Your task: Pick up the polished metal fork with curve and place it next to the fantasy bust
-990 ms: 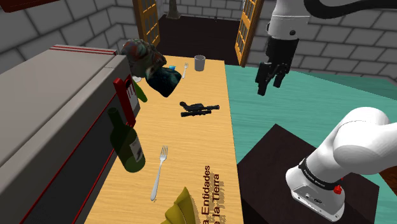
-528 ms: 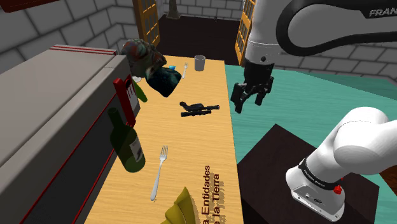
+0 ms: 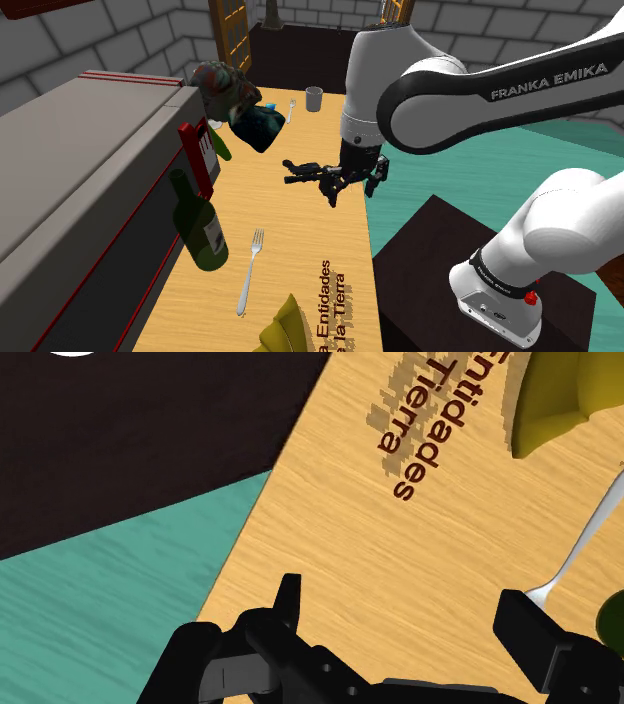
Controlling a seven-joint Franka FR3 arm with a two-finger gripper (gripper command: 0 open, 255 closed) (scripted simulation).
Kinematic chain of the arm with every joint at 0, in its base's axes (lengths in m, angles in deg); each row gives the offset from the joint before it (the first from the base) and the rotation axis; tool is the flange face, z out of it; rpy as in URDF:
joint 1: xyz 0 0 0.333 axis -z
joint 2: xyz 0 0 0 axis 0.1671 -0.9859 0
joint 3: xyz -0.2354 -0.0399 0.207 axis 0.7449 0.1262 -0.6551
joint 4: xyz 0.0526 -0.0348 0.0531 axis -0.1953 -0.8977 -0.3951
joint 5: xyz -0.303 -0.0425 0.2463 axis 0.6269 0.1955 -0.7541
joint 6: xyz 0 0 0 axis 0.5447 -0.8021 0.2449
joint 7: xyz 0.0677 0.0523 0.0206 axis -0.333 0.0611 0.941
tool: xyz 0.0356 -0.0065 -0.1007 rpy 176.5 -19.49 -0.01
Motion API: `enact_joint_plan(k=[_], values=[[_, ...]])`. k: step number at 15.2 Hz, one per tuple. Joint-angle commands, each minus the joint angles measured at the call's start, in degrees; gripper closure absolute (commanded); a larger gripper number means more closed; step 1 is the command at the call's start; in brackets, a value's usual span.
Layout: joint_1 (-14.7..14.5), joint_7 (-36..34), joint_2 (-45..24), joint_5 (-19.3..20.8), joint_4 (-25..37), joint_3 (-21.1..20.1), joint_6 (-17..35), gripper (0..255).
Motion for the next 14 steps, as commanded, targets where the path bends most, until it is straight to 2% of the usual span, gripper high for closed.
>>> enact_joint_plan(k=[1,4,7,9,11,14], values=[[0.6,-4.5,-3.5,0.3,0.8,-2.9,3.7,0],[2.4,-11.9,-10.6,3.1,3.1,-7.3,9.4,0],[4.4,-20.8,-18.8,8.8,6.1,-11.2,14.6,0],[5.2,-27.8,-24.8,14.5,8.6,-12.9,17.4,0],[4.8,-35.3,-31.0,21.1,11.6,-13.2,19.3,0],[1.6,-45.6,-39.8,30.6,16.8,-10.7,20.8,0]])
